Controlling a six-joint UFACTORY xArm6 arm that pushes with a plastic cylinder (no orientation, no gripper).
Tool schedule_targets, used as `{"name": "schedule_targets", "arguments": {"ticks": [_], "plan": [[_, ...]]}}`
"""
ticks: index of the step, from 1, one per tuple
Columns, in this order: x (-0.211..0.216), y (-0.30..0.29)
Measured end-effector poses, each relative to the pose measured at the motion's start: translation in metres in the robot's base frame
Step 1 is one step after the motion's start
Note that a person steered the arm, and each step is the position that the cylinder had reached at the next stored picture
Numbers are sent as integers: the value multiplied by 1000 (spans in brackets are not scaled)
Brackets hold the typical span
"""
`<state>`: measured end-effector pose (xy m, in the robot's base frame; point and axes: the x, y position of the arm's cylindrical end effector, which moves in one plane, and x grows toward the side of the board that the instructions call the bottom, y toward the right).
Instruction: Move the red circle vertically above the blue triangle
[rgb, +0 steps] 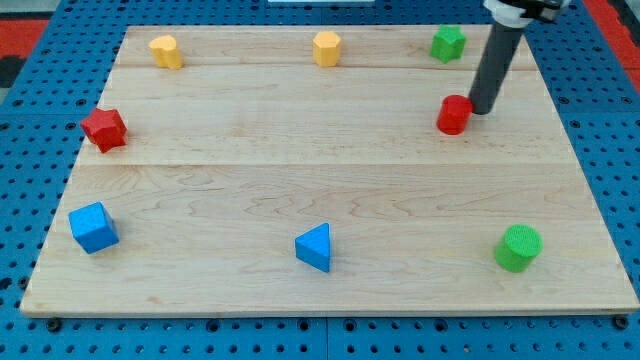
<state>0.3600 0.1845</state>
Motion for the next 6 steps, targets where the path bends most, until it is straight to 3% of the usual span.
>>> {"name": "schedule_targets", "arguments": {"ticks": [1,3,5,6], "plan": [[42,13],[21,-29],[-11,-16],[8,-94]]}}
